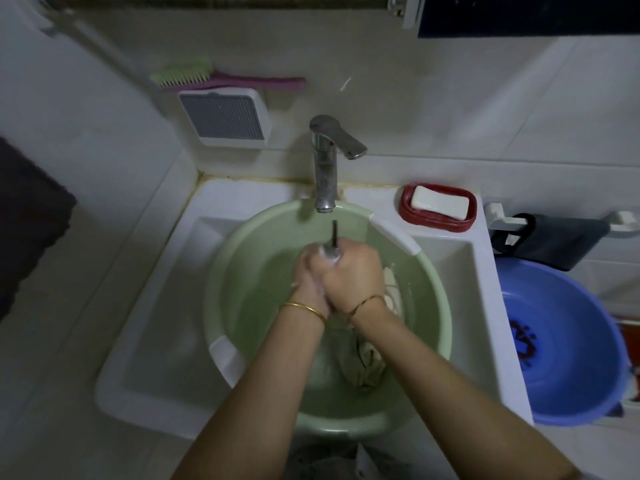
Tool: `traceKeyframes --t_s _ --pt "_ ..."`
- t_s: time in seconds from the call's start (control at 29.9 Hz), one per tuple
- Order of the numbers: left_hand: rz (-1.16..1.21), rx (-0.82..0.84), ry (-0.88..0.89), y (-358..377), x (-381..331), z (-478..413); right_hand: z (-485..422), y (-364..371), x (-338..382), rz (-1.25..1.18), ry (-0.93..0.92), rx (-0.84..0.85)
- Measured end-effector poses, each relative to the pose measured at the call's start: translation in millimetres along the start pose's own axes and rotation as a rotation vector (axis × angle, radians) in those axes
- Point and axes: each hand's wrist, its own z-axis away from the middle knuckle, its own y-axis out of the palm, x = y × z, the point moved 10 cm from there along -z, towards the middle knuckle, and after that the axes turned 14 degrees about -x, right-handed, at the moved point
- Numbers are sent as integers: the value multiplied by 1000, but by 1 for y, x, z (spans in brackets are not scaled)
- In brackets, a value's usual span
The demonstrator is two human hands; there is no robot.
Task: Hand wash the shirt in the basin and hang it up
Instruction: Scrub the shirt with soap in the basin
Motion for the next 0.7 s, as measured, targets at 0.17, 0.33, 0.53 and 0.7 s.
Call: traceKeyframes --t_s 0.17,0.33,0.53,0.7 --pt "-71 29 -77 11 24 23 -26 -6 -22 20 121 -13" --pt "-10 10 22 1 5 6 3 3 -2 69 -20 24" --pt "-85 61 -15 7 11 10 -15 -5 -12 48 86 -33" --pt "-156 90 -40 4 15 14 -15 -5 -15 48 109 -79"
